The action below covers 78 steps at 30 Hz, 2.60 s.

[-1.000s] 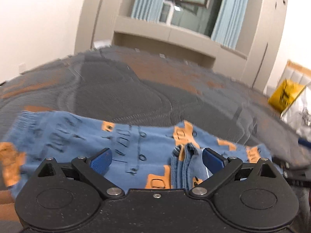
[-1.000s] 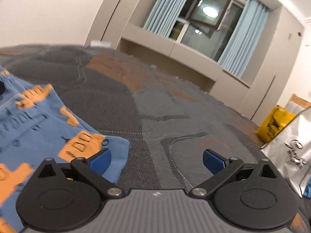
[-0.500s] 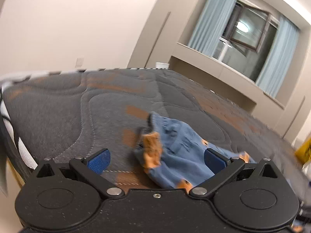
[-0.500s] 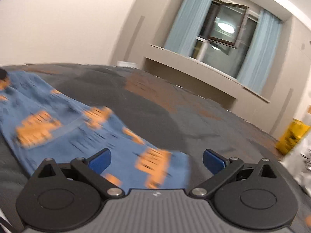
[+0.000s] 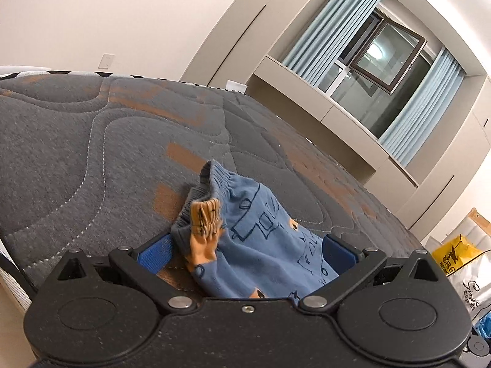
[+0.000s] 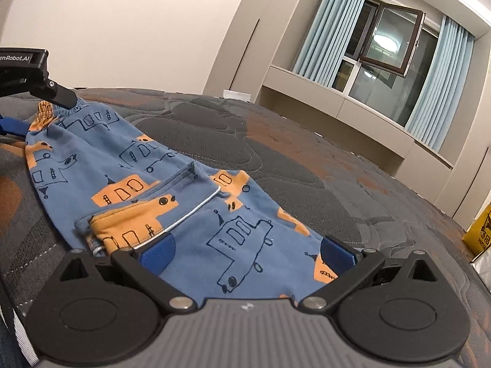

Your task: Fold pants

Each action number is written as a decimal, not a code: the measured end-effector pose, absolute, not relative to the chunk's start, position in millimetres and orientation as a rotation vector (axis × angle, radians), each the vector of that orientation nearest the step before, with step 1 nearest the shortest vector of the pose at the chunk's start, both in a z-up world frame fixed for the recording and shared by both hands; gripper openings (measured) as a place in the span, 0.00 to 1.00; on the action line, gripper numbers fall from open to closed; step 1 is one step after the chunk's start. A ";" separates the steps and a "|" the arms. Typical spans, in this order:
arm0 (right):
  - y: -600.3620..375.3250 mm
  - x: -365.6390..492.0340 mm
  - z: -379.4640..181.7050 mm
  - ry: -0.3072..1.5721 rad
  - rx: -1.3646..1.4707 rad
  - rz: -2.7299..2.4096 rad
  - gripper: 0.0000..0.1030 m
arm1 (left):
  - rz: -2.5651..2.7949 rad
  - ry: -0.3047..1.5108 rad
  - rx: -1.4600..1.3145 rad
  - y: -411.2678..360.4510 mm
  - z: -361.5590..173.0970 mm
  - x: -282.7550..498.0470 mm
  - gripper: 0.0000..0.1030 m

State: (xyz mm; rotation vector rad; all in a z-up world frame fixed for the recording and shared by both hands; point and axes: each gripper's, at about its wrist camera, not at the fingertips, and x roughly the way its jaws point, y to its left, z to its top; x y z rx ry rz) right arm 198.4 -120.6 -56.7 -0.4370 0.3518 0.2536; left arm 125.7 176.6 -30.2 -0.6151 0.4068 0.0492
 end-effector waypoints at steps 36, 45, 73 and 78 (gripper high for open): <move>-288.6 180.2 -33.0 0.313 -0.226 -0.019 1.00 | -0.473 0.325 -0.052 -48.2 41.4 145.8 0.16; -338.6 168.9 -42.2 0.341 -0.119 -0.032 1.00 | -0.534 0.495 0.152 -103.1 -21.1 150.3 0.27; -303.8 245.5 -30.9 0.529 0.158 0.582 0.15 | -0.517 0.433 0.231 -77.1 -12.9 114.4 0.07; -313.4 229.9 -12.9 0.460 0.180 0.545 0.14 | -0.578 0.424 0.131 -70.0 2.4 114.9 0.05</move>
